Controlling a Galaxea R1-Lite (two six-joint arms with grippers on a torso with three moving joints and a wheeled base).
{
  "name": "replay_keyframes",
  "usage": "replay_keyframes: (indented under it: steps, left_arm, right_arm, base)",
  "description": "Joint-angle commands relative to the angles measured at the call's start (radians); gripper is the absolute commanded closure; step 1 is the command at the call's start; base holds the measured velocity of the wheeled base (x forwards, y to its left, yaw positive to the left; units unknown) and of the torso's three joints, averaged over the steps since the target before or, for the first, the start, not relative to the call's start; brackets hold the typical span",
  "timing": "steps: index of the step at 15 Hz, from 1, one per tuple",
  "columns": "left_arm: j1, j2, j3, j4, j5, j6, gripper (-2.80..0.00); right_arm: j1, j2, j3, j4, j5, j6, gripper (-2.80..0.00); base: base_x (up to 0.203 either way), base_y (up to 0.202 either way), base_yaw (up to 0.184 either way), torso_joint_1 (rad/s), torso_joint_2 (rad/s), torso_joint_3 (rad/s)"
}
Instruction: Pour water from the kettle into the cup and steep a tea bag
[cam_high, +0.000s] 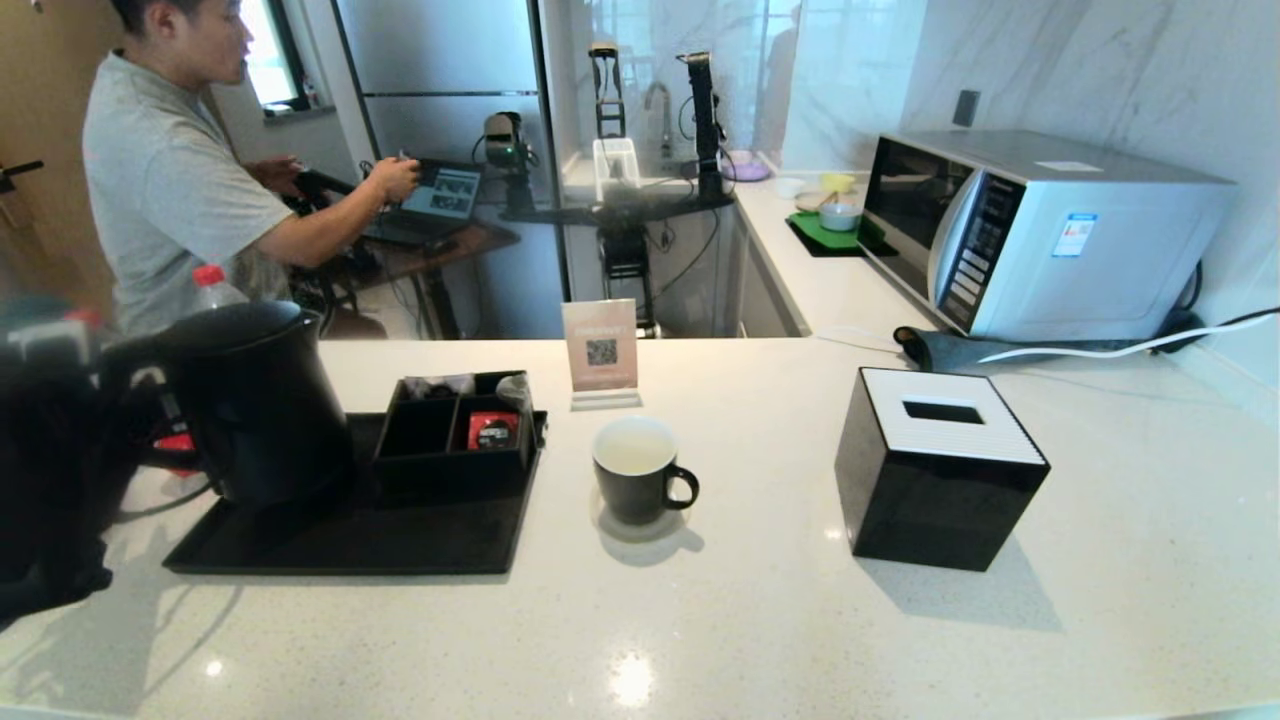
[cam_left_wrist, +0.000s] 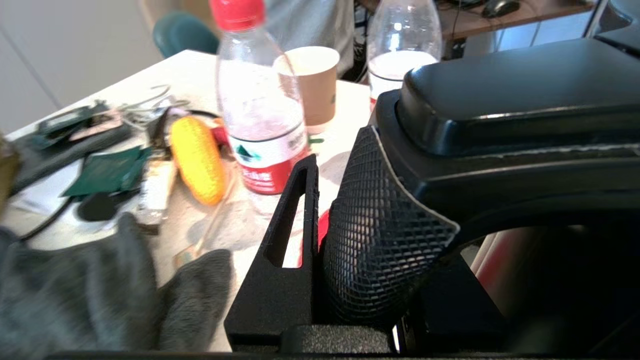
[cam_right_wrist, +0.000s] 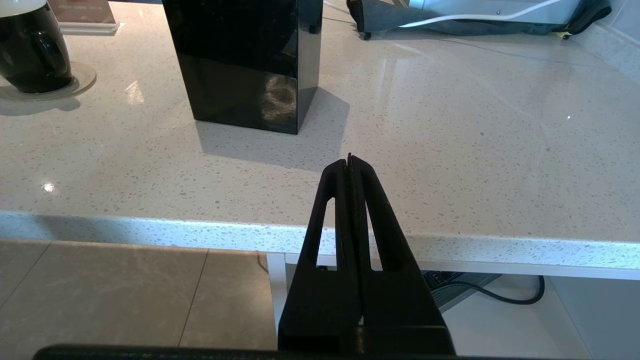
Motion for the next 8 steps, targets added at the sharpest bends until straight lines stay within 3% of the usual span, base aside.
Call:
replay_keyframes:
  steps: [1,4,8]
  left_arm:
    - [-0.006,0.065,0.008,-0.037,0.001,0.006,0.00]
    - [-0.008,0.136,0.017,-0.151,-0.009,0.035,0.00]
    - [-0.009,0.158,0.052,-0.163,-0.035,0.035,0.00]
  right_arm:
    - [0.001,0.001,0.000,0.000,0.000,0.000,0.00]
    - [0.000,0.001,0.000,0.000,0.000,0.000,0.00]
    - [0.001,0.001,0.000,0.000,0.000,0.000,0.00]
  base:
    - [0.000,0.000,0.000,0.000,0.00,0.000]
    - [0.000,0.000,0.000,0.000,0.00,0.000]
    - [0.000,0.000,0.000,0.000,0.00,0.000]
